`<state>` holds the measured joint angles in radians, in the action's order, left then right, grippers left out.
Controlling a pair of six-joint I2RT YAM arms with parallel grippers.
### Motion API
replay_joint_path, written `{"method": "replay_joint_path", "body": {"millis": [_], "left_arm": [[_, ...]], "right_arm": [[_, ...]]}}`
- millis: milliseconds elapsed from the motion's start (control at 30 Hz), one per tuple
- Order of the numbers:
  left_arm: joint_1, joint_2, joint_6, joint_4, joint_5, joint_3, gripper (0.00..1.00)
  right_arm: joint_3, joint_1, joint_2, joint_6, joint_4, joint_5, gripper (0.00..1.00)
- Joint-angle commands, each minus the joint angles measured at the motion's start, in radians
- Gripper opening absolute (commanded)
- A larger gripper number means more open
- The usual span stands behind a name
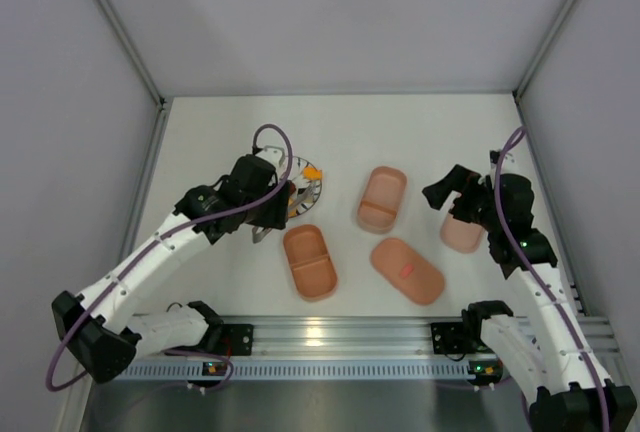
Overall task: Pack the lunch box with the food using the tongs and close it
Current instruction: Pick up the fake food from the plate.
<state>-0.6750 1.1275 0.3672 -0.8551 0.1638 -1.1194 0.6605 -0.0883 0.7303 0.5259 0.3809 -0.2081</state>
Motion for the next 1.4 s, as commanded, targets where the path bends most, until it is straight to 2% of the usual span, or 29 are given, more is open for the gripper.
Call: {"method": "replay_joint_path", "body": {"millis": [0, 1367], "left_arm": [[-0.001, 0.02, 0.016, 0.073, -0.015, 0.013, 0.61], [-0.011, 0.149, 0.032, 0.162, -0.001, 0.033, 0.56]], "right_arm": [[-0.012, 0.016, 0.003, 0.002, -0.094, -0.007, 0.99], [-0.045, 0.015, -0.019, 0.0, -0.085, -0.008, 0.99]]}}
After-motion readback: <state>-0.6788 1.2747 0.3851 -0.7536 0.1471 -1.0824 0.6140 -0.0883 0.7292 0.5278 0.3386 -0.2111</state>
